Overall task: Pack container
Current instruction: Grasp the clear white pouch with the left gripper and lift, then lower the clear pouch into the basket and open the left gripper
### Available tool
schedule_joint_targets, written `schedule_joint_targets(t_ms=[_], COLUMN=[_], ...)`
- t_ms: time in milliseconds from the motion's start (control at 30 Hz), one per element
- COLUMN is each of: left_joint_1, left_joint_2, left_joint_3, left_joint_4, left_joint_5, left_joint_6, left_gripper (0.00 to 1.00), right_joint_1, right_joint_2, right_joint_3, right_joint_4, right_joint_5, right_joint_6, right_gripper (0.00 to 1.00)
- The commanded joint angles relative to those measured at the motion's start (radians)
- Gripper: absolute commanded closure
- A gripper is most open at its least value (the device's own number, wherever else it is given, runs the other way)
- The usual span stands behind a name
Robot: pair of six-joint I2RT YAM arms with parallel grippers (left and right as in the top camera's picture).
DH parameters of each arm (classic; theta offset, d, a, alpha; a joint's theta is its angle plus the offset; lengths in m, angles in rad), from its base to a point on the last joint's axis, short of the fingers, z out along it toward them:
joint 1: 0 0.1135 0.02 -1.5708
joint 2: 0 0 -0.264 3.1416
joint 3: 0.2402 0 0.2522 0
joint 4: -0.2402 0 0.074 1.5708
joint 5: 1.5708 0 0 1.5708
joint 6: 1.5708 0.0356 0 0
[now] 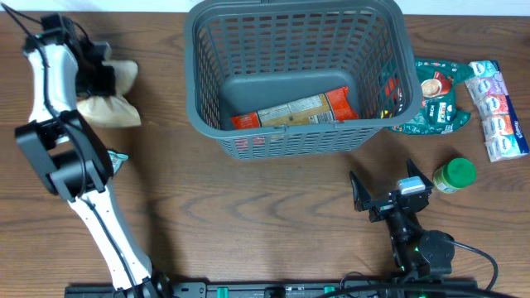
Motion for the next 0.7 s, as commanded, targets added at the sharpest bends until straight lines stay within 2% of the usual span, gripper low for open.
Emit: schedule_joint_targets(t_ms=[0,200,367,500,533,667], left_joint_1=[-0.003,-0.037,-0.126,-0.247,-0.319,-0.475], left_joint_2=[-0.23,-0.496,-0.684,-0.776,-0.796,-0.793], left_joint_3=[0.031,0.031,0.031,0.031,0.031,0.031], left_joint_4=[0.028,0.086,0.14,0.172,0.182,0.193], left_joint_5=[0.0,0.128,0.277,0.358,0.371,0.37], left_joint_6=[-0.067,-0.076,-0.066,-0.008,0.033,0.141], left_gripper=[0.94,0.94,0.94,0.94,0.94,0.94], right_joint_1=[0.008,0.008,0.008,0.008,0.008,0.008], right_joint_2=[-0.006,-0.006,-0.006,-0.006,-0.006,-0.006], right_joint_3=[-0.004,-0.004,-0.004,-0.004,-0.004,-0.004], right_joint_4=[-0.001,-0.001,-0.001,-0.001,-0.001,-0.001], right_joint_5=[-0.001,-0.001,-0.001,-0.001,-0.001,-0.001], right_joint_6=[0.009,0.009,0.009,0.009,0.009,0.009], right_gripper=[0.01,0.01,0.01,0.01,0.01,0.01])
